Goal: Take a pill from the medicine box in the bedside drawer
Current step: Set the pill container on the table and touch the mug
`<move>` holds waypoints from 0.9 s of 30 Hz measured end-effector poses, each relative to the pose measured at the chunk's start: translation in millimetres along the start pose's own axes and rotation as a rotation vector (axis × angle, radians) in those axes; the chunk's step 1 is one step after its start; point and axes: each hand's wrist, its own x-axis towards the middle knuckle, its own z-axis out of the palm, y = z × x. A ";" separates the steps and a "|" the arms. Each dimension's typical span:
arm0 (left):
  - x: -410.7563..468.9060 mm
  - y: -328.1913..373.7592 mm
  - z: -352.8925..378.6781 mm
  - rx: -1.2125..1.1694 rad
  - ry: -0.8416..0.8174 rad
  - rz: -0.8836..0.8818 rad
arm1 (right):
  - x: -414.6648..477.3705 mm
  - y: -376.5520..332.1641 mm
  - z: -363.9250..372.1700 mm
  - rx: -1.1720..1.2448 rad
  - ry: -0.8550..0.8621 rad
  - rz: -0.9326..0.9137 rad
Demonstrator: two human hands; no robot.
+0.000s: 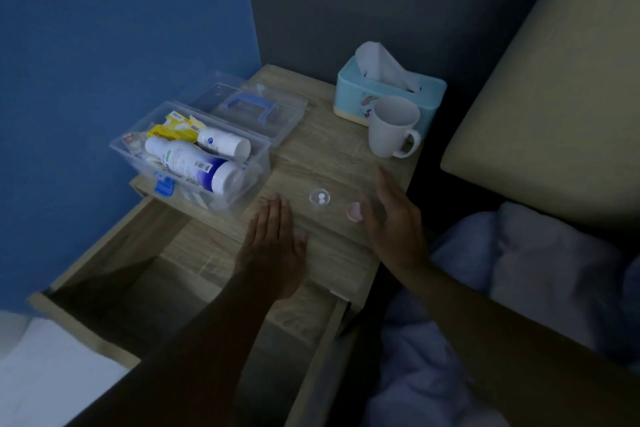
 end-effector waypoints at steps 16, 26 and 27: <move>4.2 -1.7 1.5 0.027 -0.085 0.002 | 128.3 -3.0 -20.3 -0.160 0.103 0.227; 2.8 -2.0 2.4 0.079 -0.063 0.016 | 144.9 -4.9 -17.5 -0.237 0.092 0.352; 2.9 -2.0 2.9 0.085 -0.059 0.012 | 146.9 -6.2 -18.9 -0.225 0.080 0.377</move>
